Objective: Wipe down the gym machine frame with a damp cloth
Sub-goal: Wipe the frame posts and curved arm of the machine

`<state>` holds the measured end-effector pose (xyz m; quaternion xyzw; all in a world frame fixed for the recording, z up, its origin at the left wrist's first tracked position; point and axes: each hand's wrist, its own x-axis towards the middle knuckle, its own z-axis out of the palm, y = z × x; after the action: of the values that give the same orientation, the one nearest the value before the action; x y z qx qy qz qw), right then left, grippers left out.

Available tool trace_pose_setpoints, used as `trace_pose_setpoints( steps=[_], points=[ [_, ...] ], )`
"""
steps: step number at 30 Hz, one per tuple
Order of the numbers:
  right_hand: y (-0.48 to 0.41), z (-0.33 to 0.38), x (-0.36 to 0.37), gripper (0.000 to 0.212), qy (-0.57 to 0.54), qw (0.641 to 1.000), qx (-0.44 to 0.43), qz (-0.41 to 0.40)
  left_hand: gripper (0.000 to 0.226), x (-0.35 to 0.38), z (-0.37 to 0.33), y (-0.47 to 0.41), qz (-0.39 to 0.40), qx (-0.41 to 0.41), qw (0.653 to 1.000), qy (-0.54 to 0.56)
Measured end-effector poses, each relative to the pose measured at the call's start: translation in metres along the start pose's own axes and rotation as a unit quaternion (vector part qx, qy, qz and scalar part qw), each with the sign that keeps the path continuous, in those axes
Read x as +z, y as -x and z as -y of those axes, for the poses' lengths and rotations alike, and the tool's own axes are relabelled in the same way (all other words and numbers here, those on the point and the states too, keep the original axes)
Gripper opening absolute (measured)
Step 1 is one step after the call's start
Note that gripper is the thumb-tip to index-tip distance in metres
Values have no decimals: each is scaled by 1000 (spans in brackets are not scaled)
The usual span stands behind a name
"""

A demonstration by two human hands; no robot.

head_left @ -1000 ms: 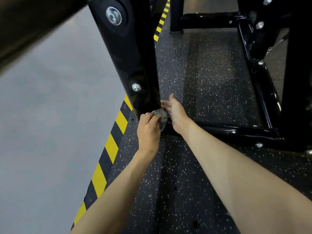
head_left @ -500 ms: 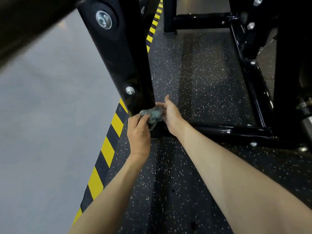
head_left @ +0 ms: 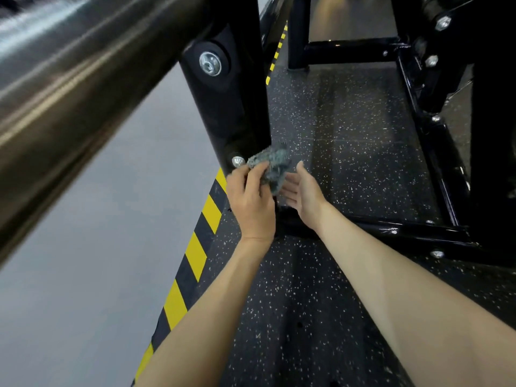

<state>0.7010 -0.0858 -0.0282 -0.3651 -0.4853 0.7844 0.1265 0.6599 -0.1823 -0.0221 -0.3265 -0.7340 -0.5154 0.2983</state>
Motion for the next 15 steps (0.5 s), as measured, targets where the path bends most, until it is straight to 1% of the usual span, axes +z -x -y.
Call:
trace_pose_setpoints(
  steps=[2, 3, 5, 7, 9, 11, 12, 13, 15],
  points=[
    [0, 3, 5, 50, 8, 1000, -3, 0, 39, -7, 12, 18, 37, -55, 998, -9],
    [3, 5, 8, 48, 12, 1000, -7, 2, 38, -10, 12, 19, 38, -81, 996, -1],
    [8, 8, 15, 48, 23, 999, -23, 20, 34, -13, -4, 3, 14, -99, 994, 39],
    [12, 10, 19, 49, 29, 998, -36, 47, 34, -15, -29, -22, -26, -119, 988, 92],
    [12, 11, 23, 48, 24, 998, -36, 51, 37, -15, -46, -48, -91, -178, 968, 150],
    [14, 15, 29, 46, 17, 998, -33, 53, 35, -15, -49, -64, -139, -191, 957, 169],
    [15, 16, 34, 45, 10, 998, -26, 58, 31, -14, -43, -64, -143, -200, 956, 162],
    [18, 18, 37, 44, -3, 998, -11, 63, 27, -14, -32, -61, -138, -226, 952, 156],
    [26, 24, 41, 49, -20, 998, 15, 64, 20, -19, -11, -51, -108, -314, 930, 157]
  ],
)
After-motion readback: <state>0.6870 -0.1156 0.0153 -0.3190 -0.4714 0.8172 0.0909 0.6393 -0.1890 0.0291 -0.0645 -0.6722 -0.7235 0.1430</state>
